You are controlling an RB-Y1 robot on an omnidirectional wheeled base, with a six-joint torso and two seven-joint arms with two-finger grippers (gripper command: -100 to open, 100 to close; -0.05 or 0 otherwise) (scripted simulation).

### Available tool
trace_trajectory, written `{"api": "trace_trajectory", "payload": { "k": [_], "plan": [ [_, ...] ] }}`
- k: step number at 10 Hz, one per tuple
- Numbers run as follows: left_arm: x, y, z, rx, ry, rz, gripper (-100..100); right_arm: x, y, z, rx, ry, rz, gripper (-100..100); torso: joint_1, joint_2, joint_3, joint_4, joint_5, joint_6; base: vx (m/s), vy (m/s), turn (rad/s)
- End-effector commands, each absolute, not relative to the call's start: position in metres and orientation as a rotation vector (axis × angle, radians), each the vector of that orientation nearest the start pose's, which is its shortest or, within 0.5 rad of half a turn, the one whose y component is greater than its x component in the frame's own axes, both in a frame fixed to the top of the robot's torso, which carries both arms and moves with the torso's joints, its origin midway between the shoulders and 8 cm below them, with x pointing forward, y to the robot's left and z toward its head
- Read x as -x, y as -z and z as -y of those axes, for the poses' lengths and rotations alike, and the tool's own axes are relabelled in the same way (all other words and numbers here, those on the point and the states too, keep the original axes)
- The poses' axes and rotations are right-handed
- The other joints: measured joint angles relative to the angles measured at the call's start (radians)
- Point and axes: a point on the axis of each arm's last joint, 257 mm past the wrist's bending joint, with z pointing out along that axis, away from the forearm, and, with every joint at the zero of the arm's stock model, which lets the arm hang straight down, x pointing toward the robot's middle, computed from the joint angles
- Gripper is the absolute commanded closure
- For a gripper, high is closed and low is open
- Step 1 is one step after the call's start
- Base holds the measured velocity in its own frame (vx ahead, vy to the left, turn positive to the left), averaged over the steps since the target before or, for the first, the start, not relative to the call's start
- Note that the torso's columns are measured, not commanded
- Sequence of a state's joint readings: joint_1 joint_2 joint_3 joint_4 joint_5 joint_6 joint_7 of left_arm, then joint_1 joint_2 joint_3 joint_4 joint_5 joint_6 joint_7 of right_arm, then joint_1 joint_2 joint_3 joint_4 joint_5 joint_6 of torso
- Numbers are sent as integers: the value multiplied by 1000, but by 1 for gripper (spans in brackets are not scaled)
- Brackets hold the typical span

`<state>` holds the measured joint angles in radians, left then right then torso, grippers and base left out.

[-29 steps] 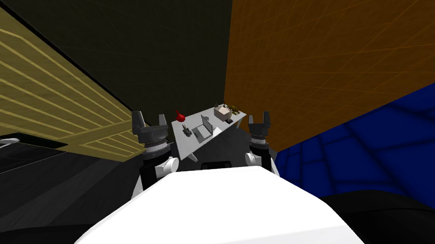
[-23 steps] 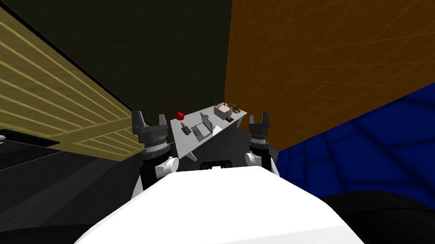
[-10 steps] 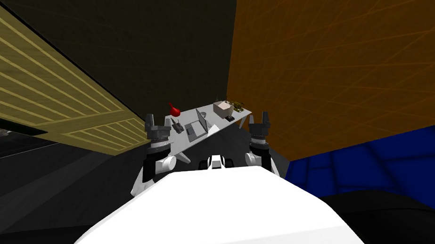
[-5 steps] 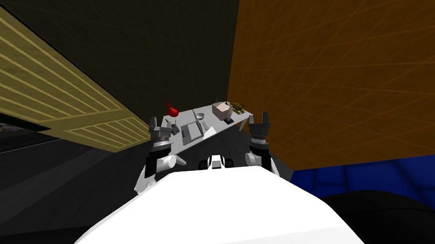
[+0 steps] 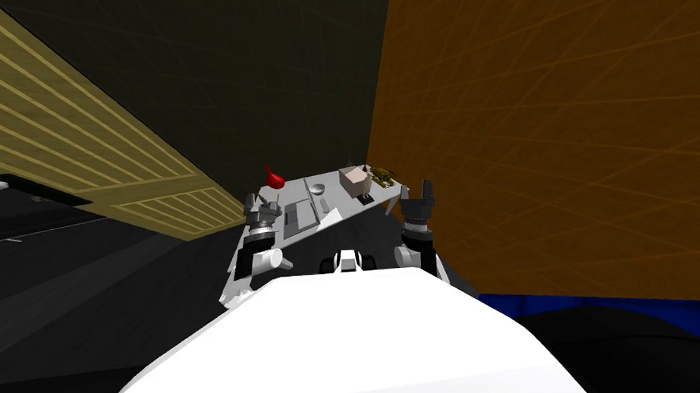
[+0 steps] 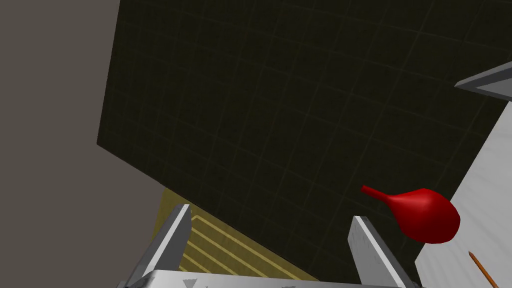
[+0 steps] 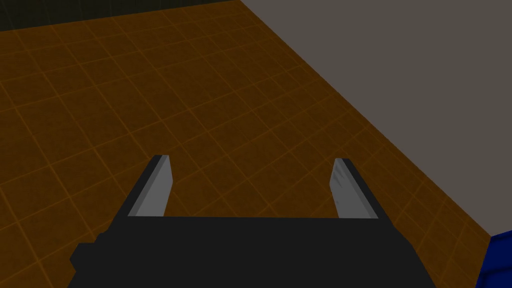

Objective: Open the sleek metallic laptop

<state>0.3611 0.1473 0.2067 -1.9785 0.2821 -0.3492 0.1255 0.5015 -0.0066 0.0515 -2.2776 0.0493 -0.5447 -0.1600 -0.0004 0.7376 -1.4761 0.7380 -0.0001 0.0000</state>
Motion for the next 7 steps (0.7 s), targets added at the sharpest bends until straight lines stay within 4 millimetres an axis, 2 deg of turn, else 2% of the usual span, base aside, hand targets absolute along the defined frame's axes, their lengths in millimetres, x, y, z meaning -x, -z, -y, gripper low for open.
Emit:
{"api": "trace_trajectory", "payload": {
  "k": [1, 7],
  "plan": [
    [-412, 100, -413, 1118, 1303, -644, -100, -340, -30, 254, -655, -1483, -581, 0, 0, 0, 0, 0, 0, 0, 86, -193, 95],
    [-424, 157, -448, 1315, 1270, -618, -100, -340, -31, 254, -655, -1483, -581, 0, -1, 0, 0, 0, 0, 0, 82, -169, 99]
  ]
}}
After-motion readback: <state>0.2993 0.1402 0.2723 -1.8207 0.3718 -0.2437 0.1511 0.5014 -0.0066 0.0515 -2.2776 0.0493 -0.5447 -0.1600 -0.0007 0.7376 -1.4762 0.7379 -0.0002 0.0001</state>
